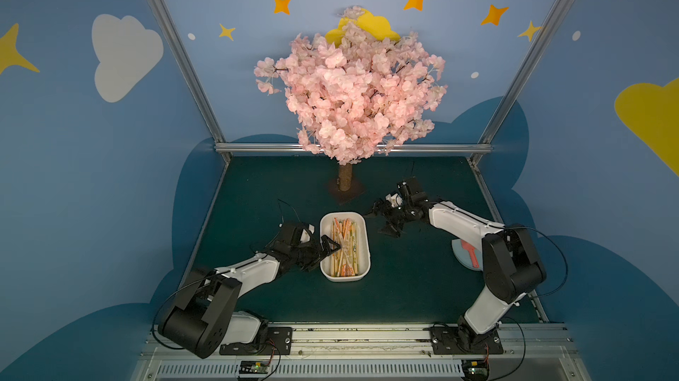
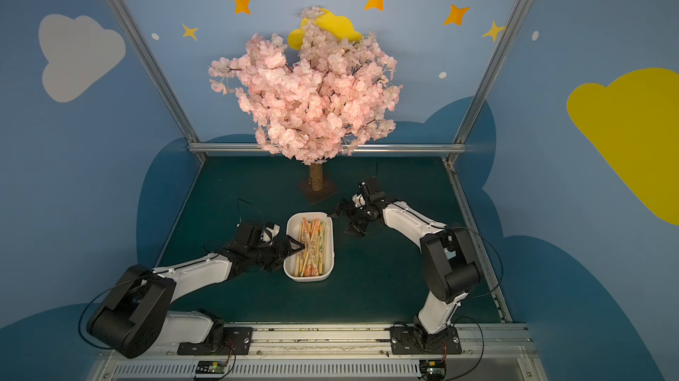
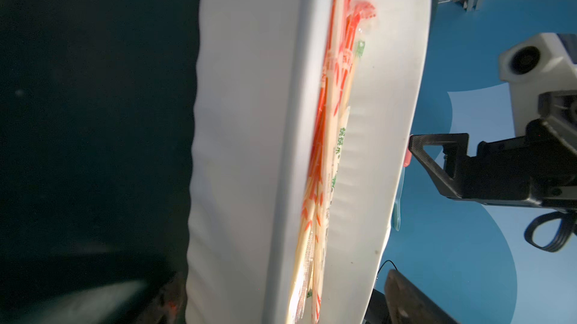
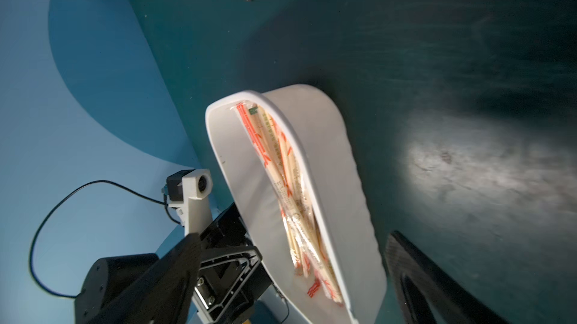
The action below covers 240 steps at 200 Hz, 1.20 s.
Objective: Take the paired disposable chopsticks out of the storage box
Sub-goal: Adjust the storage box at the center of the board, then pick up the paired disposable chopsticks from the storage box.
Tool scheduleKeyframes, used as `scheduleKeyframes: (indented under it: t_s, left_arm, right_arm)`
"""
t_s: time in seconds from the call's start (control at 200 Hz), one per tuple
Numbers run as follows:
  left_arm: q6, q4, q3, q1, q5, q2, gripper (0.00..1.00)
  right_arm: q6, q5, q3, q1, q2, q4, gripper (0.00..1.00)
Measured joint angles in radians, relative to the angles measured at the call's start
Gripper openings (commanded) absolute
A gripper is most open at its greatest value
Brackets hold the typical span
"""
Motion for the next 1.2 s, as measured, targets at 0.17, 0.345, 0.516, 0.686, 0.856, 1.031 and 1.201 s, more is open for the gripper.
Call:
scheduleKeyframes:
  t_s: [0.17,0.345,0.516,0.686,0.856,1.031,1.201]
  left_arm:
    - [-0.025,0.05,0.027,-0.016,-0.001,0.06,1.0]
    - [-0.042,0.064,0.053,-0.035,-0.011,0.085,1.0]
    - [-0.018,-0.027,0.1,-0.032,-0.063,0.063,1.0]
    - [0.039,-0.182,0.17,-0.001,-0.137,-0.011,1.0]
    - [0.093,-0.29,0.217,0.068,-0.191,-0.076,1.0]
    - [0.139,-0.364,0.221,0.136,-0.264,-0.136,1.0]
    - [0.17,-0.41,0.222,0.207,-0.28,-0.161,1.0]
  right_arm:
    - [-0.147,0.145,0.051,-0.016,-0.058,-0.168,0.98]
    - [-0.242,0.168,-0.015,-0.054,-0.169,-0.195,0.98]
    - [-0.298,0.156,-0.034,-0.04,-0.205,-0.211,0.97]
    - [-0.333,0.175,0.022,0.072,-0.209,-0.279,0.9]
    - [-0.344,0.213,0.114,0.189,-0.206,-0.328,0.75]
    - [-0.344,0.267,0.209,0.275,-0.139,-0.381,0.68]
    - [-0.357,0.316,0.295,0.338,-0.024,-0.43,0.55]
